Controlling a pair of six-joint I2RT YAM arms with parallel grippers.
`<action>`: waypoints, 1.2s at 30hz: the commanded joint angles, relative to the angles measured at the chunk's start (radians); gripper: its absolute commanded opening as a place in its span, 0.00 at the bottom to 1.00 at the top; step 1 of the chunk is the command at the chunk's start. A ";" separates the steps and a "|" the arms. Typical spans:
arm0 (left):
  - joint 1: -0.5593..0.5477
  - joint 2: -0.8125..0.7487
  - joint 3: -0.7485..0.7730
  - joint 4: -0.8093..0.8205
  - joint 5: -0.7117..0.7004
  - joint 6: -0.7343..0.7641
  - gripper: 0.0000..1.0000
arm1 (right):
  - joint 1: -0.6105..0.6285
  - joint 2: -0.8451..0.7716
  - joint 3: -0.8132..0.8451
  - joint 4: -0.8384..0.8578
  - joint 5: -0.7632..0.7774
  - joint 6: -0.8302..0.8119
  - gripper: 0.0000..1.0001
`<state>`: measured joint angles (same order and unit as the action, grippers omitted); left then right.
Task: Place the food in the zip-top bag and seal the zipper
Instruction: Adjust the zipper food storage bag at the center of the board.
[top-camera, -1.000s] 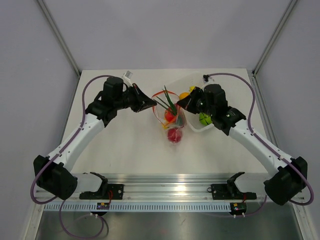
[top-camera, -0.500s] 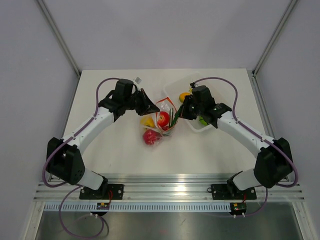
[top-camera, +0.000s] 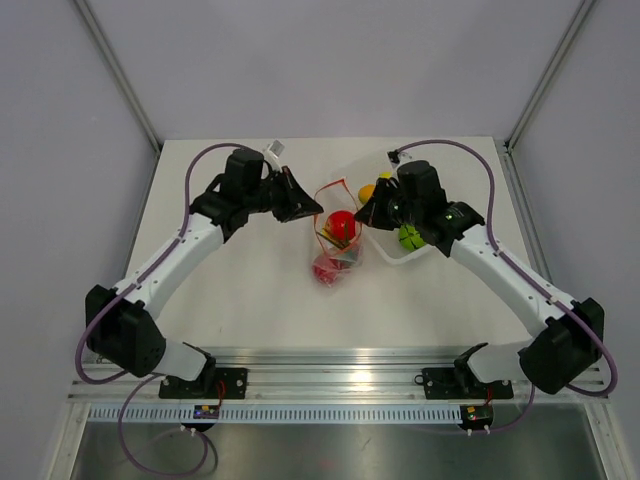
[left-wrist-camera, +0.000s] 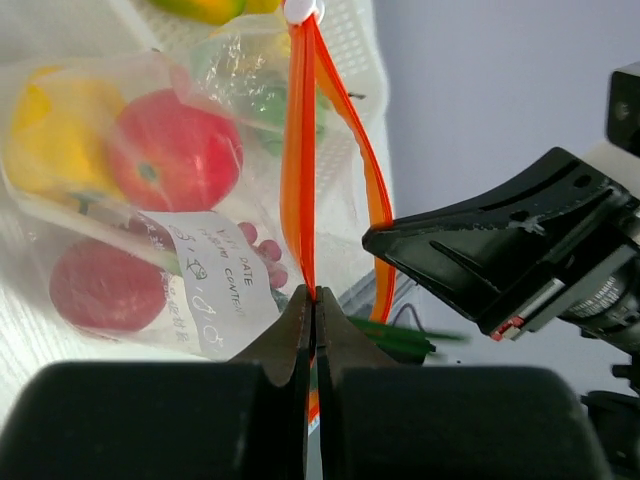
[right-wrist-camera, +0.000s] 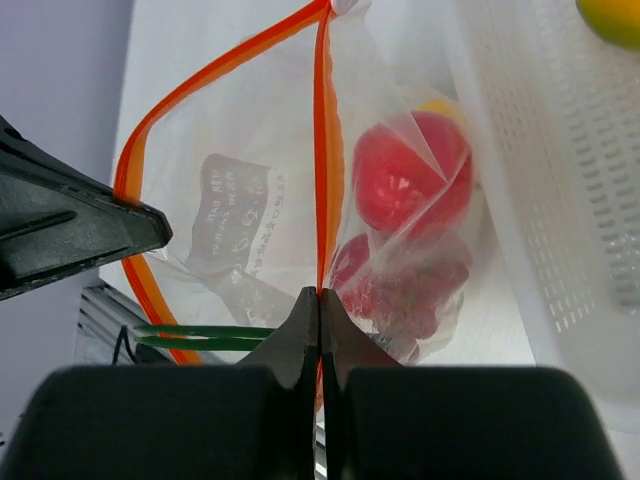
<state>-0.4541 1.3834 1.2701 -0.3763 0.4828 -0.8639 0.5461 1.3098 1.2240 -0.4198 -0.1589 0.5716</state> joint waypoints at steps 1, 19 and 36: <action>-0.020 0.086 0.017 -0.028 0.019 0.018 0.00 | 0.003 0.037 0.020 -0.036 -0.030 -0.030 0.00; -0.051 0.086 0.011 -0.012 0.122 0.019 0.00 | 0.009 -0.003 -0.081 -0.033 0.090 -0.067 0.00; -0.122 0.085 -0.029 0.057 0.097 -0.027 0.00 | 0.009 -0.050 -0.149 -0.079 0.206 -0.081 0.00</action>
<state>-0.5396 1.4380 1.2430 -0.3870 0.5518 -0.8692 0.5503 1.2594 1.0863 -0.5014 -0.0002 0.4961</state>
